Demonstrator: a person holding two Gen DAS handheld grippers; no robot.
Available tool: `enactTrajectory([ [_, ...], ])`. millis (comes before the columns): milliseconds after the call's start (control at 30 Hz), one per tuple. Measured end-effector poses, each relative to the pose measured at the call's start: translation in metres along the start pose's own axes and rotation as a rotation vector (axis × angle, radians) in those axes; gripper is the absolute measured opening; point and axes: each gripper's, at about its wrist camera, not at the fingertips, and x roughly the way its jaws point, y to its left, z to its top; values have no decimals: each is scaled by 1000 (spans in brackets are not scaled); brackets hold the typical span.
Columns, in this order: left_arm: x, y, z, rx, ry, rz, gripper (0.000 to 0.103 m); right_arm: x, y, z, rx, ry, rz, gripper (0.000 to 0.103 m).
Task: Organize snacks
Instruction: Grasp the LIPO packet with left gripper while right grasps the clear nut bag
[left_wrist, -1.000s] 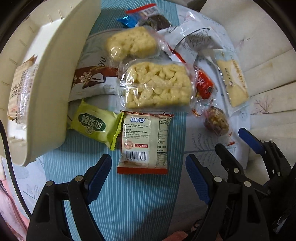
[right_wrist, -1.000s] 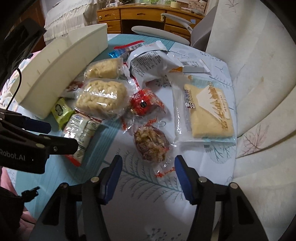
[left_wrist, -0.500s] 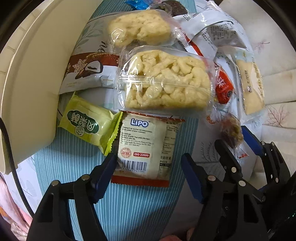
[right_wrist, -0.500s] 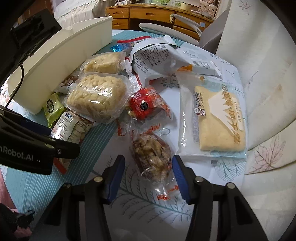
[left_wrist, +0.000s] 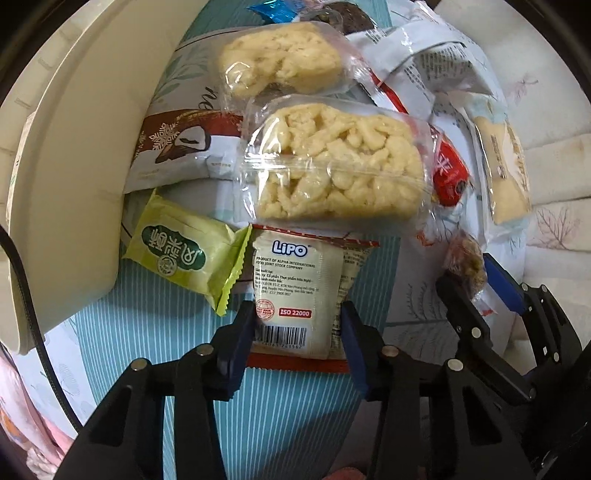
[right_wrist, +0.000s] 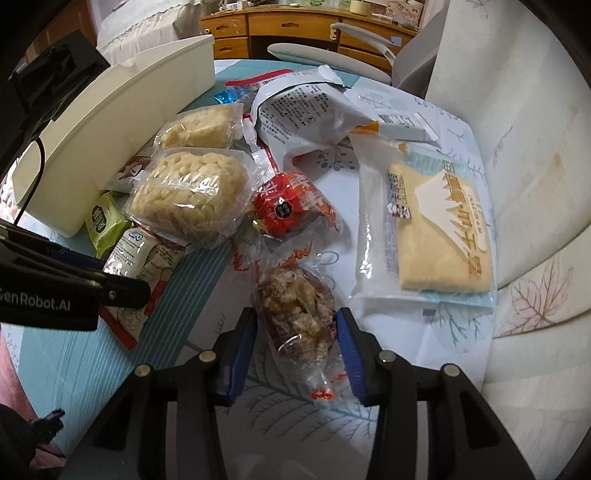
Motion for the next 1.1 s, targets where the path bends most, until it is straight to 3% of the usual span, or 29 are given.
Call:
enactTrajectory([
  [267,3,8,-30,31,61,-11,44,-7,9,-9,58,56,53,44],
  [567,-23,23,-64,113,50,13,44,-20,17,-22,167,165,96,44],
  [900,-84,44,-85,279,15,29,44,-62,54,-13,160,113,102,44],
  [1100,-129,58,-83,314,-34,27,44,-82,81,5,151,77,102,44],
])
